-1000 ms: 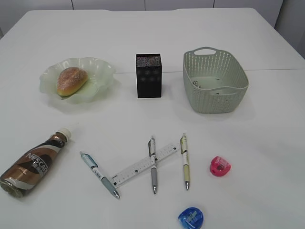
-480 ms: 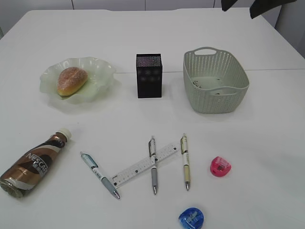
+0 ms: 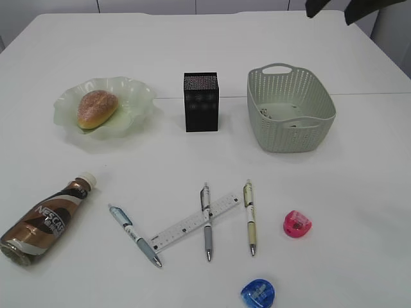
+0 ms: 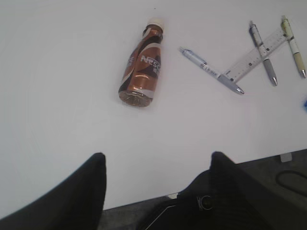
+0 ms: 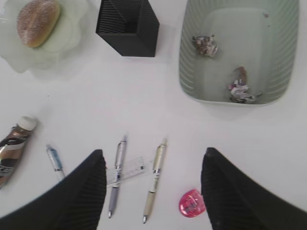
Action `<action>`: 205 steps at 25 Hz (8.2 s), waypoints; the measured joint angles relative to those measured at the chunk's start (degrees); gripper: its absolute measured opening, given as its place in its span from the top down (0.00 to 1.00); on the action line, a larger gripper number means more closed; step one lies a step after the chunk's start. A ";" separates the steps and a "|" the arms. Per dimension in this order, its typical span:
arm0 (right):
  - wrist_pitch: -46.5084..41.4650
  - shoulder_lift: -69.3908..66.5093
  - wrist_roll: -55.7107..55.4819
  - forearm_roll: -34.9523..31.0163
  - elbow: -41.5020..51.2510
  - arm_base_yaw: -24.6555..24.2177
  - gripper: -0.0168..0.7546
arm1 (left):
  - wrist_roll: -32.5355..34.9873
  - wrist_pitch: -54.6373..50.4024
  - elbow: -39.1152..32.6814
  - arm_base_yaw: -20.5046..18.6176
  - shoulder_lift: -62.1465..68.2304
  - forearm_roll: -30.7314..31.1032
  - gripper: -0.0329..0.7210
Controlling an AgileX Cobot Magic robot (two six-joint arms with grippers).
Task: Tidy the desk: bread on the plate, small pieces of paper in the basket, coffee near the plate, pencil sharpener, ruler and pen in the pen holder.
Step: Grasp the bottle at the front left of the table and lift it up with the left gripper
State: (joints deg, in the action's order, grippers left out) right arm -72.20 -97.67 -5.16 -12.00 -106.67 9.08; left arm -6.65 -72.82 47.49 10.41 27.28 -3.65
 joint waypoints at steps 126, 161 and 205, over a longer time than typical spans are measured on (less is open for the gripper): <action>7.20 26.60 12.59 7.06 44.01 0.00 0.35 | 13.18 21.88 15.52 0.00 65.96 -5.20 0.17; 7.18 26.60 12.59 9.47 44.01 0.00 0.35 | 13.08 4.41 36.27 2.77 91.21 0.72 0.18; 7.18 26.60 12.59 11.53 44.01 0.00 0.35 | 12.47 5.33 44.37 2.77 97.71 -0.53 0.63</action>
State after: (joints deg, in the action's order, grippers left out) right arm -65.02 -71.07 7.43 -0.47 -62.66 9.08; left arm 5.82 -67.50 91.86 13.18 124.99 -4.18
